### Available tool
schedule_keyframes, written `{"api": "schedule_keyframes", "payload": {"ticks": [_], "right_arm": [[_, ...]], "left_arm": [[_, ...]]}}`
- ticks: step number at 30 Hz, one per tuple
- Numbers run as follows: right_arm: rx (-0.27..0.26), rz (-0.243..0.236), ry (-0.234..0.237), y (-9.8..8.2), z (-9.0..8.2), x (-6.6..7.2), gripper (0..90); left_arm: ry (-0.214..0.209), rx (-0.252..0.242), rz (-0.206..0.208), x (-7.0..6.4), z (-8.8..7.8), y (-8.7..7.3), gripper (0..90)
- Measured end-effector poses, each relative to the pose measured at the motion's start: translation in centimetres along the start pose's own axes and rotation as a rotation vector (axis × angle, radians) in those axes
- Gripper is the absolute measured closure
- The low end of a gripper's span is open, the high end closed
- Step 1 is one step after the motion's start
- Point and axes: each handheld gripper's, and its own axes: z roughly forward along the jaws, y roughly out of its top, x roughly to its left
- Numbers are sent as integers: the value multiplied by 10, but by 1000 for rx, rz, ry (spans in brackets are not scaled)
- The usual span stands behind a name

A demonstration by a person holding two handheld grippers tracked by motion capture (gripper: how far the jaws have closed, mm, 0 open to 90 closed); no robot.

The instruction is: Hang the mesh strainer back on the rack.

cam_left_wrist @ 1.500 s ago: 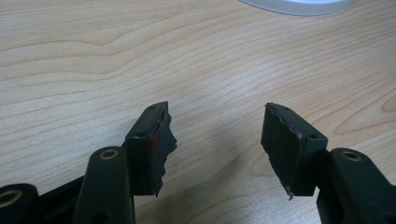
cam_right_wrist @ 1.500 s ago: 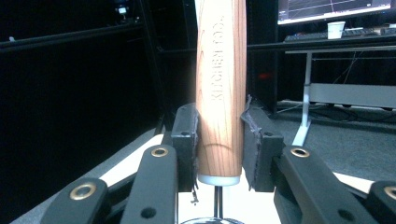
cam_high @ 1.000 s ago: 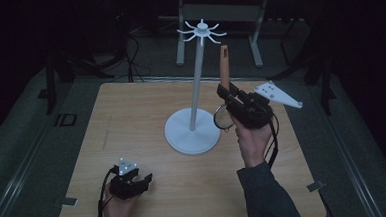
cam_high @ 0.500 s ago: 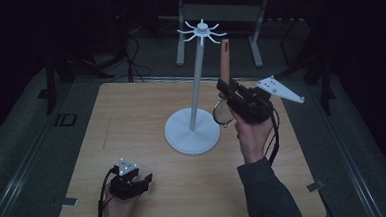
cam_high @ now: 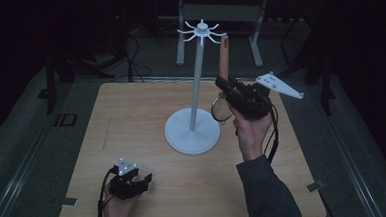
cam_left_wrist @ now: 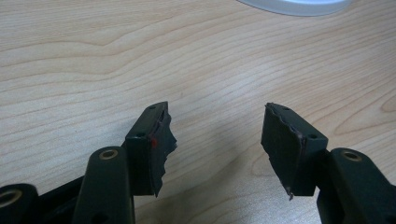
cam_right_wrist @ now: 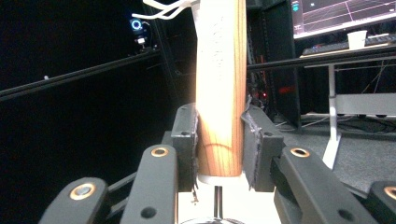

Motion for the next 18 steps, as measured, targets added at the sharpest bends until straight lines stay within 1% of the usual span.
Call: {"api": "schedule_keyframes", "payload": {"ticks": [7, 18], "right_arm": [[-1, -1, 19, 0, 2, 0, 690], [8, 6, 29, -1, 8, 0, 690]], "left_arm": [[-1, 0, 1, 0, 0, 0, 426], [-1, 0, 0, 0, 0, 0, 425]]}}
